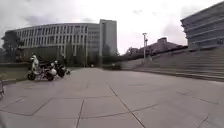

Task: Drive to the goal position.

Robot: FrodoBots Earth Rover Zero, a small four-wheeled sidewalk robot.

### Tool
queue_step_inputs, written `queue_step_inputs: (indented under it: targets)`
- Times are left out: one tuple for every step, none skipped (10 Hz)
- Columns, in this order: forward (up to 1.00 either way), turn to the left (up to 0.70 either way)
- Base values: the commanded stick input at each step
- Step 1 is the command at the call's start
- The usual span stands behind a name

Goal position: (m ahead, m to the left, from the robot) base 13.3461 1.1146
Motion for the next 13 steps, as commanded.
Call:
queue_step_inputs:
  targets:
    - [0.7, 0.02]
    - [0.7, 0.02]
    - [0.7, 0.02]
    - [0.7, 0.02]
    - [0.7, 0.02]
    - [0.7, 0.02]
    - [0.7, 0.02]
    - [0.7, 0.02]
    - [0.7, 0.02]
    - [0.7, 0.02]
    - [0.7, 0.02]
    - [0.7, 0.02]
    - [0.7, 0.02]
